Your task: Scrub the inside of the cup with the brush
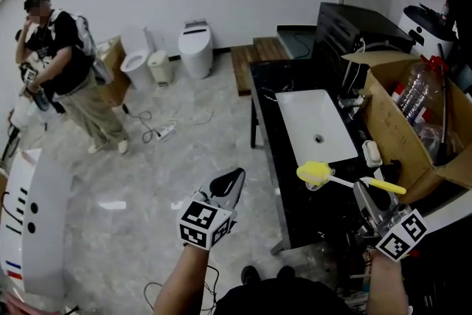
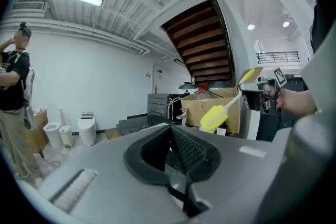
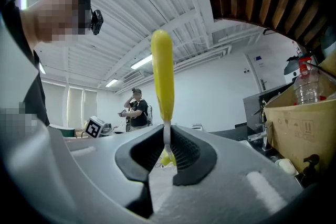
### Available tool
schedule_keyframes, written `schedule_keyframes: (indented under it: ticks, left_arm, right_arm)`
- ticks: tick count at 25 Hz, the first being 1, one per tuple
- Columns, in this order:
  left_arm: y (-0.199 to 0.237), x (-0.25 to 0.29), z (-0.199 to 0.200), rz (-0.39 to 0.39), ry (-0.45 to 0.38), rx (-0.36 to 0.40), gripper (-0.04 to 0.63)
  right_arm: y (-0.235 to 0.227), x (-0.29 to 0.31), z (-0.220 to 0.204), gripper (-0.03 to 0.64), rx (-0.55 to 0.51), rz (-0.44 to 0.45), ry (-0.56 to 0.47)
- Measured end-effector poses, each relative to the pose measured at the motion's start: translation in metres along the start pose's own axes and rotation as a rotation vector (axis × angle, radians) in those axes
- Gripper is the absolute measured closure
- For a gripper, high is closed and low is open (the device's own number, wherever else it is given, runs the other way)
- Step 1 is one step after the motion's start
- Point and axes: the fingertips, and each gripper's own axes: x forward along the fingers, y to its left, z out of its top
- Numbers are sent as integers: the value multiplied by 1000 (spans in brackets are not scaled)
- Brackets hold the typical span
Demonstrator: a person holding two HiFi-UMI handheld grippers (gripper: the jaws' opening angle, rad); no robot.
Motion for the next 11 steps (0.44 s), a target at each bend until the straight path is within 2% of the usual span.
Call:
schedule_keyframes:
  ticks: [11]
  left_arm:
    - [-23,27,3,-20,28,-6,577]
  right_arm:
    - [-23,-10,3,577,9,16,-14]
